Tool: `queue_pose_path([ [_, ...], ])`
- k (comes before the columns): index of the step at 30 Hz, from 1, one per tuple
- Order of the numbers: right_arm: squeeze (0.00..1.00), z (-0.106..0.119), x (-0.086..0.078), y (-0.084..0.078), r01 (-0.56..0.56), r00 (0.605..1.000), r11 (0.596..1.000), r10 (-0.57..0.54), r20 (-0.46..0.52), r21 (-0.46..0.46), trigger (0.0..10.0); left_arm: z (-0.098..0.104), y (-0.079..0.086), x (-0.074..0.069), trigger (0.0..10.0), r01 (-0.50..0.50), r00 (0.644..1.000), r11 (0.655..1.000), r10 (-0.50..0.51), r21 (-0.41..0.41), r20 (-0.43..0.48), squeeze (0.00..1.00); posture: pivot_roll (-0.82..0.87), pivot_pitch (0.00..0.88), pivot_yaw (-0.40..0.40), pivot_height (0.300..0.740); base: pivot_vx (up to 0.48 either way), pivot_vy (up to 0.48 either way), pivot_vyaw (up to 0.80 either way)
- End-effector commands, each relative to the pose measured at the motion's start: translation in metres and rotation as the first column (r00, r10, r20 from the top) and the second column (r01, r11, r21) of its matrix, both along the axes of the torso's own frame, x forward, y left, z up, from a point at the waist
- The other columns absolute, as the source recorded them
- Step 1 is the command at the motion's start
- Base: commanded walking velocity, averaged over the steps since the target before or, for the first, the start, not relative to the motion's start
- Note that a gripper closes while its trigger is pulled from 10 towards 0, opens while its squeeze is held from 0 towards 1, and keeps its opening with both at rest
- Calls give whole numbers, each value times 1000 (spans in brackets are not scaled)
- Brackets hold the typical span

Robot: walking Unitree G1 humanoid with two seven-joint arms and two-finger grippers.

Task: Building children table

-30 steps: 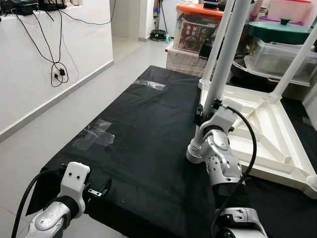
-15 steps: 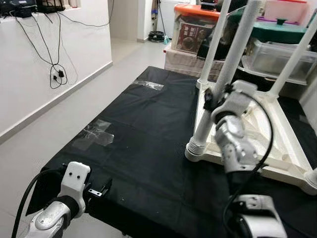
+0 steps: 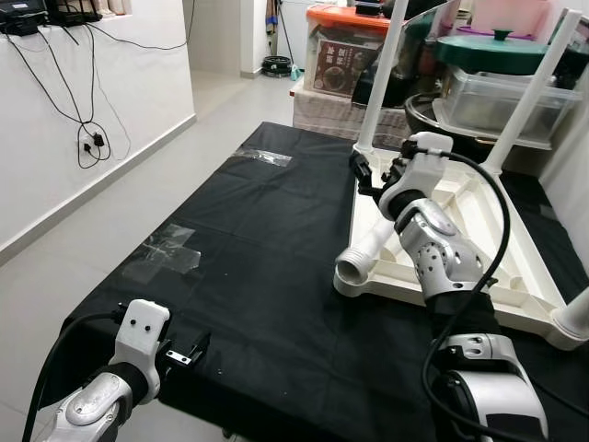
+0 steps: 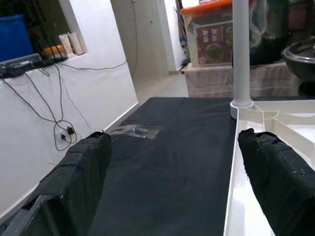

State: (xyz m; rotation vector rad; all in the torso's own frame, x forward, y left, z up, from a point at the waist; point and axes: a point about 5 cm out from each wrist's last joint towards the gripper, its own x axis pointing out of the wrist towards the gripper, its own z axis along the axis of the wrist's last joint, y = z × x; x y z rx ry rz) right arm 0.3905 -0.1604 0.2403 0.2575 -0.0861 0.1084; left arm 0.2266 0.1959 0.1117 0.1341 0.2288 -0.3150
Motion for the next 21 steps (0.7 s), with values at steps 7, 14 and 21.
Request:
queue_pose_path([
  [7,0,-11,0,4,52,997,998,-53,-57,-16,10000,7,7,2,10000,-46,998,999,47,-10,47,0,90,0,-78,740,0,0,0],
  [14,0,-38,-2,11,112,972,991,-125,-198,-74,10000,12,7,6,10000,-65,995,998,66,-22,74,0,90,0,-77,740,0,0,0],
  [21,0,-69,-1,-1,243,873,965,-263,-410,-102,10000,11,7,7,10000,-74,995,997,74,-13,69,0,97,0,-90,740,0,0,0],
])
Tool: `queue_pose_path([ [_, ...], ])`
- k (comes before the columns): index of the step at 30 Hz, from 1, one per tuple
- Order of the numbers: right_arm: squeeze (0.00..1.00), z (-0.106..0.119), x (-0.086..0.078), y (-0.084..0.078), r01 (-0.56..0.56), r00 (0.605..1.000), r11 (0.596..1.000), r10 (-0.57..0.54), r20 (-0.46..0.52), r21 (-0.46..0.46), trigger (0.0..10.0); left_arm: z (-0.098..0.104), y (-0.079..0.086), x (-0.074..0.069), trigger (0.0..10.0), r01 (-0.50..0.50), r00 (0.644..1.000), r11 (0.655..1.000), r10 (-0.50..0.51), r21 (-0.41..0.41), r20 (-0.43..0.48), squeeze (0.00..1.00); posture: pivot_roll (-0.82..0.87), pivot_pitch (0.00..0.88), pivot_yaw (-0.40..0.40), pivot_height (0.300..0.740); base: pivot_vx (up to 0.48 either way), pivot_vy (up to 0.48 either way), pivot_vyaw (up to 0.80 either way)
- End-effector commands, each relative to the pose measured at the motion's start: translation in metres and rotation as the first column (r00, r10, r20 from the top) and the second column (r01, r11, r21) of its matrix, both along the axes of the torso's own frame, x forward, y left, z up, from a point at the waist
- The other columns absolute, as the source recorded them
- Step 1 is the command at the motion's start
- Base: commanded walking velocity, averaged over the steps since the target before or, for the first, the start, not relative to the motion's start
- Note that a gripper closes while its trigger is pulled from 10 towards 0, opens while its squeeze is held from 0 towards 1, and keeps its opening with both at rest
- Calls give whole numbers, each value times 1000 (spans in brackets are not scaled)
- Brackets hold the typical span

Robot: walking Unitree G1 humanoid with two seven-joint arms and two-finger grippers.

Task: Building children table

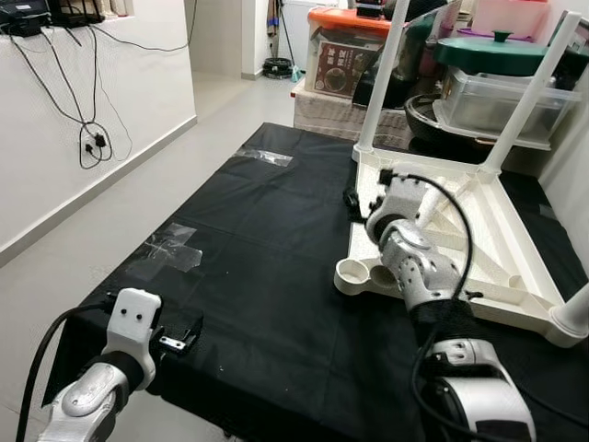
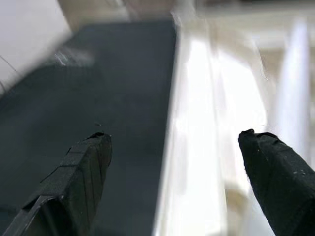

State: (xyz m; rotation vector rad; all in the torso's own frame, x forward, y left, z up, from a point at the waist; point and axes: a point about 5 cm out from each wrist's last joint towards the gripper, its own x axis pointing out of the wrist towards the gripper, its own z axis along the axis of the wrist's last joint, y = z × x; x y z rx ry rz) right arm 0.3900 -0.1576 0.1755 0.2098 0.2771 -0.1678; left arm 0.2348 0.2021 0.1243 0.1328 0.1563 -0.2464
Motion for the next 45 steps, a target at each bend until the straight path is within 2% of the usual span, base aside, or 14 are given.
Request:
queue_pose_path([
  [1,0,-9,-1,-14,107,992,994,-107,-69,-2,10000,-2,1,-2,10000,-16,1000,1000,16,-4,-8,0,99,0,-94,740,0,0,0],
  [3,0,-13,-3,-24,161,983,987,-162,-88,-17,10000,-4,2,-3,10000,-26,1000,1000,26,-3,-12,0,96,0,-94,740,0,0,0],
  [12,0,-30,-11,-22,143,977,989,-147,-155,-37,10000,-6,1,-4,10000,-29,999,1000,29,-3,-16,0,91,0,-94,740,0,0,0],
  [14,0,-38,-15,-18,116,972,992,-122,-201,-42,10000,-6,1,-4,10000,-30,999,1000,30,0,-17,0,90,0,-97,740,0,0,0],
  [16,0,-53,-24,-4,10,957,999,-19,-289,-32,10000,-7,1,-3,10000,-31,999,999,31,8,-24,0,85,0,-98,740,0,0,0],
  [17,0,-53,-24,-4,10,957,999,-19,-289,-32,10000,-7,1,-3,10000,-31,999,999,31,8,-24,0,85,0,-98,740,0,0,0],
  [18,0,-62,-28,4,-41,938,999,35,-345,-8,10000,-8,1,-3,10000,-30,999,999,31,13,-29,0,84,0,-99,740,0,0,0],
  [26,0,-68,-34,7,-69,913,997,74,-402,27,10000,-9,0,-2,10000,-32,999,999,32,18,-32,0,84,0,-104,740,0,0,0],
  [29,0,-75,-40,8,-121,887,991,131,-443,51,10000,-11,0,-1,10000,-30,999,999,31,28,-41,0,77,0,-104,740,0,0,0],
  [30,0,-80,-43,9,-156,865,985,170,-472,69,10000,-11,0,-1,10000,-29,999,999,30,33,-45,0,78,0,-107,740,0,0,0],
  [39,0,-94,-55,1,-243,805,968,241,-542,68,9843,-13,1,1,10000,-38,998,998,40,46,-48,0,75,0,-112,740,0,0,0],
  [40,0,-95,-55,0,-248,806,966,245,-539,68,6000,-13,1,1,10000,-40,998,998,42,47,-49,0,76,0,-113,740,0,0,0],
  [41,0,-94,-54,0,-249,818,966,249,-519,70,0,-13,1,1,10000,-43,998,998,46,48,-49,0,77,0,-114,740,0,0,0],
  [45,0,-92,-53,1,-255,830,963,262,-492,82,0,-14,2,1,10000,-48,998,998,50,51,-48,0,80,0,-114,740,0,0,0],
])
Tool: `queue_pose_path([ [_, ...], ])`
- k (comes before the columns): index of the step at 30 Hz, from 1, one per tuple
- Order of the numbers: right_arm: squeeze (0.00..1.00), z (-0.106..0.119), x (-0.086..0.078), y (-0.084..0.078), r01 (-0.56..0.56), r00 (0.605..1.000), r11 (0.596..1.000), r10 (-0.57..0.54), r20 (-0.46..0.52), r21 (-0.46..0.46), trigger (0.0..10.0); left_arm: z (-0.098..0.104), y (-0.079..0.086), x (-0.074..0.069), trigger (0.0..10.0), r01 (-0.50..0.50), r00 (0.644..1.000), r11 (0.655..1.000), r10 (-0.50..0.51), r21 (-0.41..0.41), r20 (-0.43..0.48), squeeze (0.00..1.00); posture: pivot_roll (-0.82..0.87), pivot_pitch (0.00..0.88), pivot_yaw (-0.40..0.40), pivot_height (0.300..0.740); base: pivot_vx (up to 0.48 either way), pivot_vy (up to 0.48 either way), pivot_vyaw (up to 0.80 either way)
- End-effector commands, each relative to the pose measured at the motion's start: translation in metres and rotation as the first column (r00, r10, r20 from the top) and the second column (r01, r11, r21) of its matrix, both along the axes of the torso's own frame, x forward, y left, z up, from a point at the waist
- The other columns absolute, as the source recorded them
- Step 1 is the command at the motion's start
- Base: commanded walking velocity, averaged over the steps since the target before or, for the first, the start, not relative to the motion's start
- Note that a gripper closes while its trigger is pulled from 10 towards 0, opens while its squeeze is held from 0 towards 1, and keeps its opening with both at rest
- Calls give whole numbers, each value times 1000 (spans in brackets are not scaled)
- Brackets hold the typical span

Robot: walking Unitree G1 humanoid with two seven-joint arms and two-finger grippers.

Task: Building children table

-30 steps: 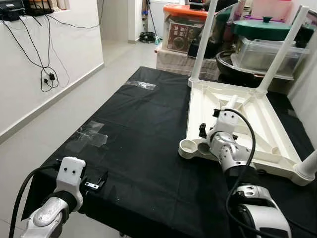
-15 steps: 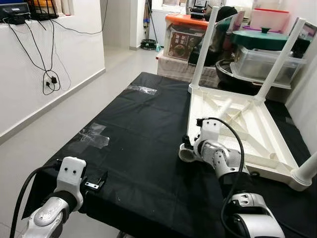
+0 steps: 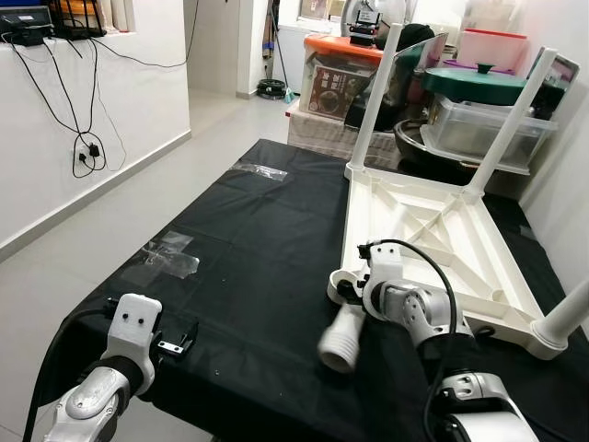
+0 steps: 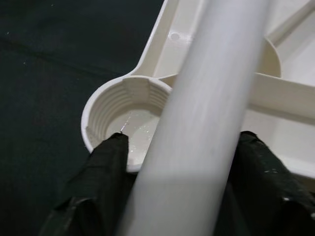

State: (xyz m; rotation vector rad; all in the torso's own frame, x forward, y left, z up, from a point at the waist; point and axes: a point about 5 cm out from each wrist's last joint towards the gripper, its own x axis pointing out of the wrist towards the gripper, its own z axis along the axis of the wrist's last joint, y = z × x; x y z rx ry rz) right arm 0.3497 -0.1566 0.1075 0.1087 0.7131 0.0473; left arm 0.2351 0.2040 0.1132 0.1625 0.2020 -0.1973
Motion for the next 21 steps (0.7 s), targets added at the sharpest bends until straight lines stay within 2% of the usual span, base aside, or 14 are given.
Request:
queue_pose_path([
  [1,0,-24,-13,0,-3,994,1000,6,-110,27,0,-2,0,1,10000,0,1000,1000,0,11,-11,0,80,0,-114,740,0,0,0],
  [5,0,-27,-17,7,-49,991,997,56,-122,57,0,-3,4,2,10000,-13,1000,1000,13,26,-14,0,83,0,-114,740,0,0,0],
  [17,0,-22,-17,2,-75,993,996,79,-84,50,0,-5,4,2,10000,-21,1000,999,22,31,-19,0,73,0,-114,740,0,0,0],
  [18,0,23,2,21,-183,977,960,153,148,214,0,-1,2,4,10000,-7,1000,1000,7,-5,-2,0,73,0,-107,740,0,0,0],
  [19,0,23,2,21,-183,977,960,153,148,214,0,-1,2,4,10000,-7,1000,1000,7,-5,-2,0,73,0,-107,740,0,0,0],
  [20,0,49,8,30,-252,949,925,179,258,283,0,3,1,4,10000,9,1000,999,-8,-31,14,0,73,0,-107,740,0,0,0],
  [21,0,65,11,35,-299,926,899,192,326,319,0,6,0,5,10000,20,1000,999,-19,-49,25,0,73,0,-107,740,0,0,0],
])
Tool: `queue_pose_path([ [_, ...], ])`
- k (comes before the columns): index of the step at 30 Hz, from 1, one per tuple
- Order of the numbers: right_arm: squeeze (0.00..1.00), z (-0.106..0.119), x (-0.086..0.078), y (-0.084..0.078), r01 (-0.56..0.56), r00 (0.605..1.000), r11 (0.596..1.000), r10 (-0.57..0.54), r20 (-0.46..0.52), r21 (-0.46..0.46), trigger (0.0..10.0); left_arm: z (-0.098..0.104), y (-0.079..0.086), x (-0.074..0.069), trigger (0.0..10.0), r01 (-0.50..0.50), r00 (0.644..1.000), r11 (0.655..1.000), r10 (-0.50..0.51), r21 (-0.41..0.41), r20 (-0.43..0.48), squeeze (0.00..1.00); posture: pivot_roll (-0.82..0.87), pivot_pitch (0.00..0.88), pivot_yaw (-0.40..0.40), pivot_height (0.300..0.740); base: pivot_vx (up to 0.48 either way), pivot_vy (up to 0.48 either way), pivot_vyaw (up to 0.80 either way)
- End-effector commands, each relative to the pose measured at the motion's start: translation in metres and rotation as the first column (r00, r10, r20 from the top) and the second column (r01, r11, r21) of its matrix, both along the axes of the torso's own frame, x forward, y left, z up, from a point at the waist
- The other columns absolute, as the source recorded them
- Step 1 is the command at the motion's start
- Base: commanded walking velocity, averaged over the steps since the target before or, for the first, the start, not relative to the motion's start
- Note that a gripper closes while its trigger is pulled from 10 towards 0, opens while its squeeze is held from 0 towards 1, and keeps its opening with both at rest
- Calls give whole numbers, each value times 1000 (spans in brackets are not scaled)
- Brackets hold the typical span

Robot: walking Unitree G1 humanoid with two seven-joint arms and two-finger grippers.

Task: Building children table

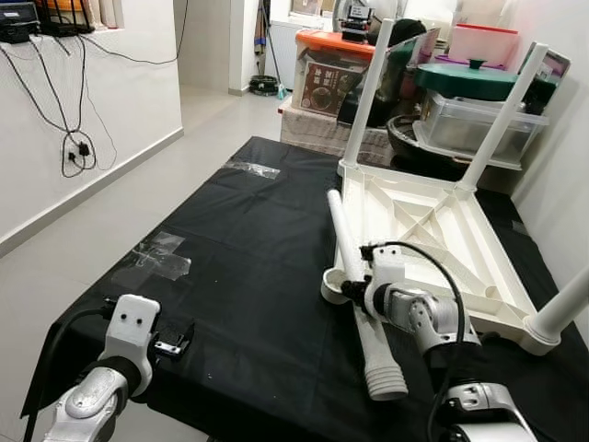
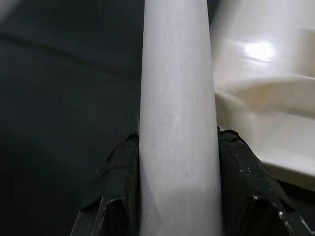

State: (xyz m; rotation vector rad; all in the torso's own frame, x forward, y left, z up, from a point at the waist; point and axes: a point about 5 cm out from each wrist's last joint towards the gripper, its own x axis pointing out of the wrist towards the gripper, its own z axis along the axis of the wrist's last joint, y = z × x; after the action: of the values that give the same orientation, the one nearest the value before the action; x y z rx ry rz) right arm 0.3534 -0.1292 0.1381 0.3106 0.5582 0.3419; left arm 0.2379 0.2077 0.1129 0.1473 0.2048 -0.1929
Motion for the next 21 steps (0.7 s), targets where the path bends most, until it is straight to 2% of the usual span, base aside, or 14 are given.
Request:
queue_pose_path([
  [1,0,57,9,15,-131,969,980,95,228,147,0,12,-6,2,10000,61,997,996,-58,-69,51,0,74,0,-103,740,0,0,0],
  [2,0,57,9,15,-131,969,980,95,228,147,0,12,-6,2,10000,61,997,996,-58,-69,51,0,74,0,-103,740,0,0,0],
  [4,0,86,7,29,-247,923,948,168,345,201,0,21,-11,1,10000,125,989,985,-115,-118,88,0,71,0,-99,740,0,0,0],
  [5,0,86,7,29,-247,923,948,168,345,201,0,21,-11,1,10000,125,989,985,-115,-118,88,0,71,0,-99,740,0,0,0],
  [7,0,104,4,45,-321,886,922,212,412,217,0,31,-15,1,10000,190,977,970,-171,-152,128,0,75,0,-95,740,0,0,0],
  [9,0,111,2,56,-349,869,911,228,439,219,0,38,-18,2,10000,229,967,959,-204,-167,153,0,76,0,-95,740,0,0,0],
  [10,0,111,2,56,-349,869,911,228,439,219,0,38,-18,2,10000,229,967,959,-204,-167,153,0,76,0,-95,740,0,0,0],
  [12,0,117,2,73,-373,854,896,230,467,241,0,50,-22,3,10000,291,947,935,-251,-204,199,0,79,0,-91,740,0,0,0],
  [13,0,117,2,73,-373,854,896,230,467,241,0,50,-22,3,10000,291,947,935,-251,-204,199,0,79,0,-91,740,0,0,0],
  [14,0,119,2,80,-378,849,891,226,477,250,0,57,-25,4,10000,326,934,918,-277,-227,224,0,79,0,-91,740,0,0,0],
  [15,0,121,2,90,-383,842,885,218,493,264,0,67,-30,4,10000,388,909,881,-318,-271,269,0,82,0,-88,740,0,0,0],
  [17,0,121,1,97,-387,837,883,215,504,266,0,72,-34,5,10000,433,891,851,-353,-297,287,0,85,0,-84,740,0,0,0],
  [20,0,121,0,100,-388,834,883,214,509,265,0,73,-36,5,10000,451,883,839,-370,-305,290,0,85,0,-84,740,0,0,0],
  [21,0,123,-1,107,-389,829,882,210,519,264,0,72,-43,6,10000,489,866,814,-409,-315,287,0,81,0,-80,740,0,0,0],
])
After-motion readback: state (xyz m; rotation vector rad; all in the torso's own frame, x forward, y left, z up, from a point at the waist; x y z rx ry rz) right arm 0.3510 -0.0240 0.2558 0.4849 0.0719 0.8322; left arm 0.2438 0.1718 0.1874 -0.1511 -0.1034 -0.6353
